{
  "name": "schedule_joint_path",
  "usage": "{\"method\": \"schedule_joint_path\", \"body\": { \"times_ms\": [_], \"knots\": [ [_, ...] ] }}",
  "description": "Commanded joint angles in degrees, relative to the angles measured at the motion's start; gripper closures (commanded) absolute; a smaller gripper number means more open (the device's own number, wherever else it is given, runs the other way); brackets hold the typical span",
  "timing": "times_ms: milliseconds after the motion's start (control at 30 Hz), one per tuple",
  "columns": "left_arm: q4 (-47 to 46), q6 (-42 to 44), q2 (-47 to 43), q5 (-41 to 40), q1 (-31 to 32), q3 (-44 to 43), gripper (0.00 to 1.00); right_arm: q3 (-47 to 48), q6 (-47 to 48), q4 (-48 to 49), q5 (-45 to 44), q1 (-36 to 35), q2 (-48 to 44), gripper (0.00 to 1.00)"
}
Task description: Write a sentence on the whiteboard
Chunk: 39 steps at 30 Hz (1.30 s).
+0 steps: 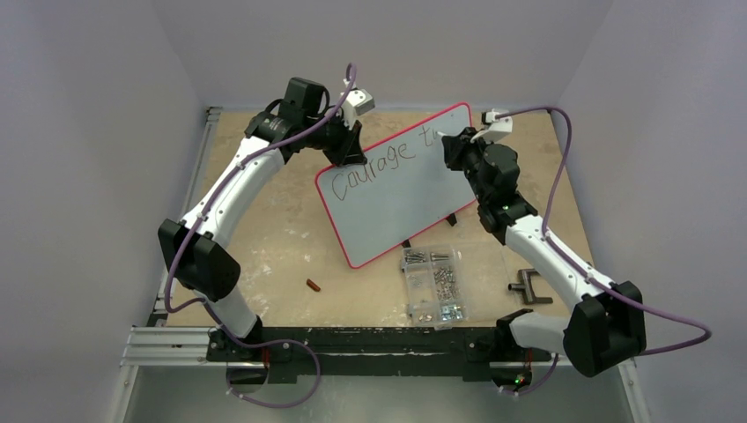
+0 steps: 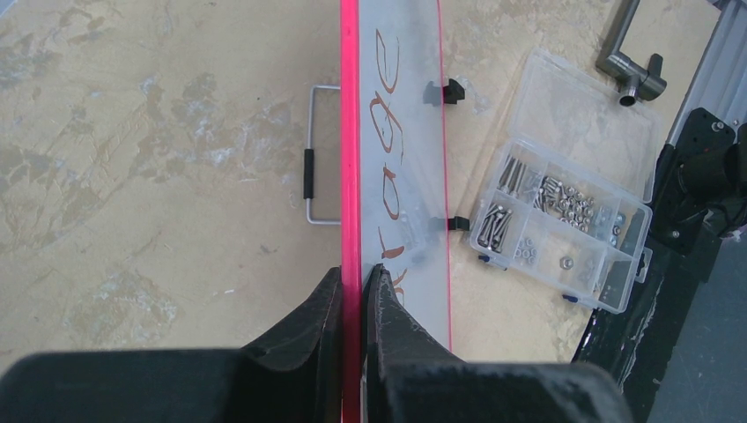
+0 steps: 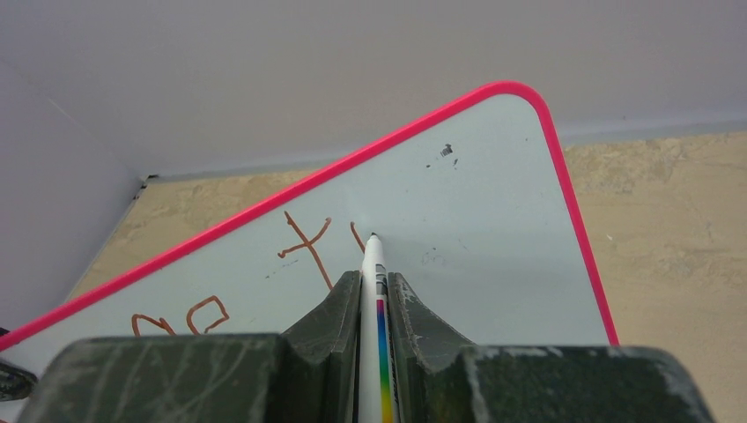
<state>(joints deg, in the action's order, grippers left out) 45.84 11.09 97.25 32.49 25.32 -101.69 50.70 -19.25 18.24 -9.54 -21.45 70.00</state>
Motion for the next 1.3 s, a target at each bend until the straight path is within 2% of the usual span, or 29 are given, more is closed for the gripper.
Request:
{"method": "schedule_joint_path", "body": {
  "times_ms": [0, 833, 1100, 1267],
  "knots": [
    [4.2, 4.8, -0.3, -3.8, 1.0, -0.1, 1.0, 3.5, 0.6, 1.3, -0.7, 0.2, 0.6, 1.0],
    [4.2, 4.8, -0.3, -4.0, 1.0, -0.1, 1.0, 3.8, -0.6, 2.8, 4.8, 0.2, 1.5, 1.0],
    [4.7, 4.7, 0.5, -5.5, 1.0, -0.5, 1.0, 2.5, 0.0, -2.0, 2.4, 0.2, -4.4, 1.0],
    [4.1, 4.3, 0.9, -6.0, 1.0, -0.4, 1.0, -0.5, -0.9, -3.7, 4.3, 0.3, -9.5, 1.0]
  ]
}}
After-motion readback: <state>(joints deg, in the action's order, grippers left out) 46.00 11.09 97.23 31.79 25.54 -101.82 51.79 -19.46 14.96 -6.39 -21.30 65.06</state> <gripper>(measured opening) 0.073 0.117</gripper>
